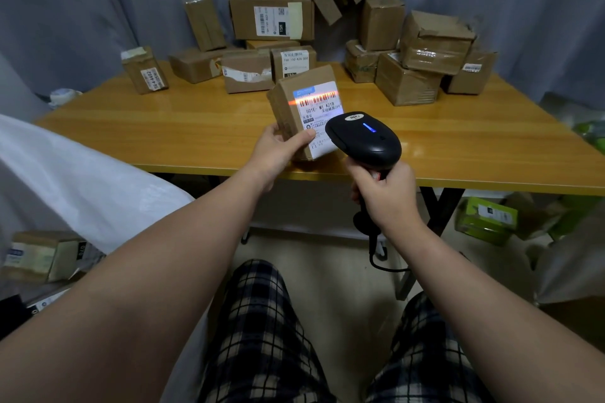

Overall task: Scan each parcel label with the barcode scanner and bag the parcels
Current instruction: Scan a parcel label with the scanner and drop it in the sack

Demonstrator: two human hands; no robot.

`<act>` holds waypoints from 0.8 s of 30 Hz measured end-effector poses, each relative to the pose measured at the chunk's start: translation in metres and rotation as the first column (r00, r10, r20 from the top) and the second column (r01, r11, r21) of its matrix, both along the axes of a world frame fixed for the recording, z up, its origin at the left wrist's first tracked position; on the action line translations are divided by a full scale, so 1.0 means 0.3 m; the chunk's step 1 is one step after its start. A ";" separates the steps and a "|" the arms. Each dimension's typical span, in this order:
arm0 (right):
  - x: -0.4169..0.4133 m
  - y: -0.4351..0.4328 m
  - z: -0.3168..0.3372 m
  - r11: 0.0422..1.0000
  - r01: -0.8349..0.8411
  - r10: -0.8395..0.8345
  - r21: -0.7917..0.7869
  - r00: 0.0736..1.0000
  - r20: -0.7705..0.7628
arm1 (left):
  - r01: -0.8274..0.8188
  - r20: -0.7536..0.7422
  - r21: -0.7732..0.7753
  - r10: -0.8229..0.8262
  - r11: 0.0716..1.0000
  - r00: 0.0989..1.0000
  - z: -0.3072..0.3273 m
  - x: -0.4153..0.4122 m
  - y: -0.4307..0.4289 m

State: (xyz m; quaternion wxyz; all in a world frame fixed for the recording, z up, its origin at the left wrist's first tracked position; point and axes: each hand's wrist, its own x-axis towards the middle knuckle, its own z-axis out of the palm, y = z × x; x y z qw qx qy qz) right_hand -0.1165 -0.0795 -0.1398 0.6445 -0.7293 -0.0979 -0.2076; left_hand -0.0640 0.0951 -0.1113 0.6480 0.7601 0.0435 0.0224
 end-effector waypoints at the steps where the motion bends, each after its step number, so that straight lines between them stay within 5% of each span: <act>1: 0.003 0.004 0.005 1.000 0.002 -0.002 0.003 1.000 -0.005 | -0.007 0.004 0.001 0.007 1.000 1.000 -0.002 -0.003 0.005; 14: -0.078 0.356 0.103 0.952 -0.305 0.305 -0.008 0.950 0.060 | -0.351 0.182 -0.090 0.362 0.932 0.914 0.055 -0.351 0.277; 21: -0.161 0.614 0.126 0.849 -0.528 0.529 0.023 0.849 -0.023 | -0.606 0.206 -0.110 0.615 0.788 0.761 0.006 -0.637 0.534; 24: -0.155 0.681 0.115 0.857 -0.511 0.503 -0.065 0.858 -0.108 | -0.711 0.225 0.005 0.692 0.703 0.686 -0.010 -0.733 0.658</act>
